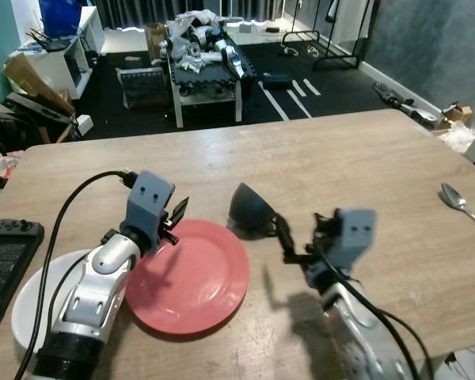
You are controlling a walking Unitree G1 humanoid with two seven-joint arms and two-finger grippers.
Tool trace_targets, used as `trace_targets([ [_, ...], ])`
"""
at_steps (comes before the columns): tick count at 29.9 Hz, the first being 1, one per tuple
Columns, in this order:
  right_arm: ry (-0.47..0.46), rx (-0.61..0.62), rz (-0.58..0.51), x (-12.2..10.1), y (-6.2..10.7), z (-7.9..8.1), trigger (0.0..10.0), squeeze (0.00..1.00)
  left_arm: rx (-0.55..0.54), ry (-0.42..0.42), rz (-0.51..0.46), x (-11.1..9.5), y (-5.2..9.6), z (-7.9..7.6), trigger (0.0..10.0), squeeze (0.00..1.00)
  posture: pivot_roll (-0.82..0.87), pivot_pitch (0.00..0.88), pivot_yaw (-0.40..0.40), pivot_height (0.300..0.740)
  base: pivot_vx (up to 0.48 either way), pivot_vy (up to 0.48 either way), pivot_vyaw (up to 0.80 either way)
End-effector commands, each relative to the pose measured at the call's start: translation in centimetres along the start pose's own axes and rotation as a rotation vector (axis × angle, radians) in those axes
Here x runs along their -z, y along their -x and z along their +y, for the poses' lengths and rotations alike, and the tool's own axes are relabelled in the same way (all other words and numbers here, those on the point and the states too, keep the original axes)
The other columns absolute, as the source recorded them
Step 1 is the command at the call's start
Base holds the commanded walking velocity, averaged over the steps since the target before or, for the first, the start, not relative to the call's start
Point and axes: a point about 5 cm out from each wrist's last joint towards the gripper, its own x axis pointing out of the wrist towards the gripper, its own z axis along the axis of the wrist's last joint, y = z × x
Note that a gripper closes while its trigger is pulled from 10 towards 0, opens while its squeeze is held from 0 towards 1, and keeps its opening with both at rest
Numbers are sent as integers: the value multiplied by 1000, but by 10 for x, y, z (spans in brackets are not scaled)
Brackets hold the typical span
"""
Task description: Setting the table
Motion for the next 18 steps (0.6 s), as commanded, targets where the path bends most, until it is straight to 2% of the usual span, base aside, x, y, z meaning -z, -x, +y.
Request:
trace_targets([
  [1, -6, -22, 20, 6, -2, 3, 10000, 0, 4, 5, 14, 2, 4, 2, 10000, 0, 60, 118, 98, 740, 0, 0, 0],
  [3, -1, -36, 25, 7, -6, 4, 10000, 0, 2, 3, 14, 2, 6, 4, 10000, 0, 69, 120, 96, 740, 0, 0, 0],
  [6, 54, -34, 28, 8, -22, 3, 10000, 0, -5, -8, 14, -1, 12, 10, 10000, 0, 93, 132, 94, 740, 0, 0, 0],
  [11, 108, -8, 14, 5, -30, -1, 10000, 0, -5, -18, 13, -4, 15, 13, 10000, 0, 102, 137, 95, 740, 0, 0, 0],
  [12, 156, -15, 4, 2, -34, -2, 10000, 0, -3, -27, 13, -6, 18, 15, 10000, 0, 115, 150, 96, 740, 0, 0, 0],
  [15, 194, -41, -9, -4, -40, -6, 10000, 0, 6, -46, 14, -10, 23, 19, 10000, 0, 125, 163, 97, 740, 0, 0, 0],
  [18, 195, -66, -5, -6, -42, -8, 10000, 0, 15, -57, 15, -12, 26, 21, 10000, 0, 133, 174, 98, 740, 0, 0, 0],
])
